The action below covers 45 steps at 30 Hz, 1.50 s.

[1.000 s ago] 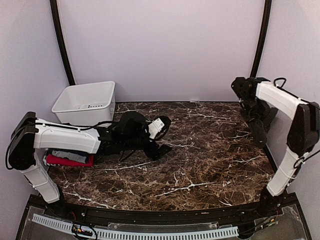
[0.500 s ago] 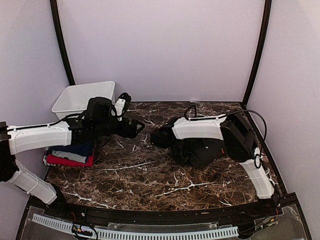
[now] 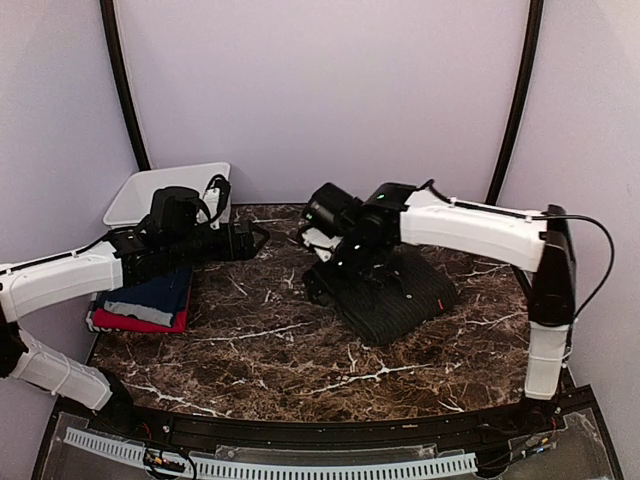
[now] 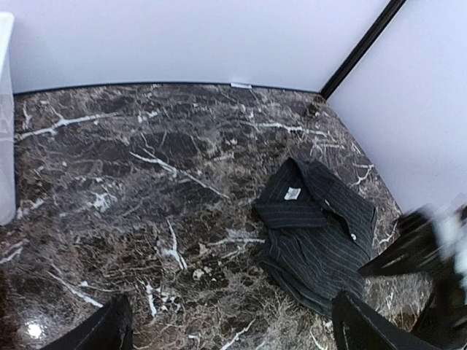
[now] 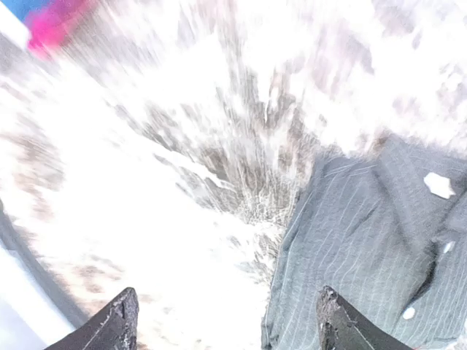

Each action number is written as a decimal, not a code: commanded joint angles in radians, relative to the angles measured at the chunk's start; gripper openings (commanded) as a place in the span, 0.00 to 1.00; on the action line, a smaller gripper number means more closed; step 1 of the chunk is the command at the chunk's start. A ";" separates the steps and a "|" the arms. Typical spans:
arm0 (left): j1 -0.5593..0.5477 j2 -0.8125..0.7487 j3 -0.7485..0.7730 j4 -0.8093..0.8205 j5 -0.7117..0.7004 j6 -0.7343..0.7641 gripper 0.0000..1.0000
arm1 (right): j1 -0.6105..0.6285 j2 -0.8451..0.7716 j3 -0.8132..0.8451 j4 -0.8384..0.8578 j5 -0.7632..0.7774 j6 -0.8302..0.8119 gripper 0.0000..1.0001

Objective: Fold and stack the mixed laundry pile
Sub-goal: Turn over the square-folded shirt at the center of the board, then move the square-folded shirt to the center of the board.

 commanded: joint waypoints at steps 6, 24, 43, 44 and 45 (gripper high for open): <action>-0.123 0.301 0.198 0.004 0.195 0.017 0.80 | -0.529 -0.466 -0.549 0.418 -0.275 0.010 0.74; -0.192 0.793 0.452 -0.176 0.221 0.034 0.51 | -0.557 -0.338 -0.927 0.639 -0.406 0.090 0.56; -0.052 0.520 0.321 -0.112 0.262 0.173 0.75 | -0.617 -0.563 -0.869 0.684 -0.579 0.086 0.54; -0.052 0.535 0.344 -0.110 0.269 0.181 0.75 | -0.618 -0.533 -0.840 0.694 -0.591 0.090 0.52; -0.052 0.543 0.356 -0.112 0.277 0.184 0.74 | -0.615 -0.492 -0.799 0.707 -0.610 0.095 0.49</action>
